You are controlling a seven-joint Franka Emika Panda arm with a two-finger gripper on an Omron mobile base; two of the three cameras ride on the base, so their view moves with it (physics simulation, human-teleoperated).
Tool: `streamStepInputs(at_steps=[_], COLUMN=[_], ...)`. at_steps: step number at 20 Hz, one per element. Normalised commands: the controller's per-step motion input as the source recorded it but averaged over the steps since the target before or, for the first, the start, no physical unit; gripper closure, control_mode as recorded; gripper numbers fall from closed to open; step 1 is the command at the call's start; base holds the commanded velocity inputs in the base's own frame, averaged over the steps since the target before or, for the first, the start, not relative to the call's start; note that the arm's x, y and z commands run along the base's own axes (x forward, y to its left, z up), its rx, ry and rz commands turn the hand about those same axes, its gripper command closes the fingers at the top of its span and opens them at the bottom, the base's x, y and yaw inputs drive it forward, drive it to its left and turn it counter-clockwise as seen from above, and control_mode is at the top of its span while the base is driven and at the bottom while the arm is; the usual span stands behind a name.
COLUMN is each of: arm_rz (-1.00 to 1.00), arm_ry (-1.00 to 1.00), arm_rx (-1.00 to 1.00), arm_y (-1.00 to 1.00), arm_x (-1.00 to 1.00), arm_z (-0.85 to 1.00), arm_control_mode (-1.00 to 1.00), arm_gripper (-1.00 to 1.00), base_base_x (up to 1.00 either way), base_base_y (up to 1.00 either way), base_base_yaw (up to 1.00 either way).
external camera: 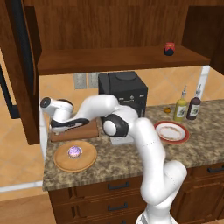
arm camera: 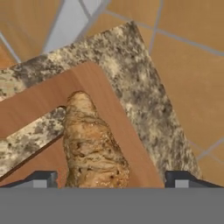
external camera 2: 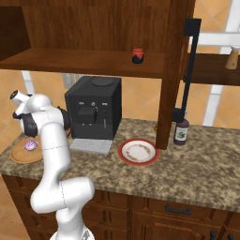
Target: From the different types of pastries on the counter, select a croissant and place it on the cutting board. Then retrieve a jar of jam from the cabinet and place it alongside the croissant on the cutting board.
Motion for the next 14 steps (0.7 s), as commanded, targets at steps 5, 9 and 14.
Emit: streamStepInputs(at_steps=[5,9,14], arm_rz=[0.0,-0.05,-0.09], arm_ry=[-0.12,-0.11,-0.08], arm_rx=[0.18,0.17,0.12], arm_y=[-0.12,-0.23,-0.16], arm_x=[-0.29,-0.65,-1.0], arm_z=[0.57,0.38,0.1], arm_control_mode=[-1.0,-1.0,-1.0], arm_gripper=[-1.0,-1.0,-1.0], base_base_x=[0.0,0.0,0.0], base_base_y=[0.0,0.0,0.0], base_base_yaw=[0.0,0.0,0.0])
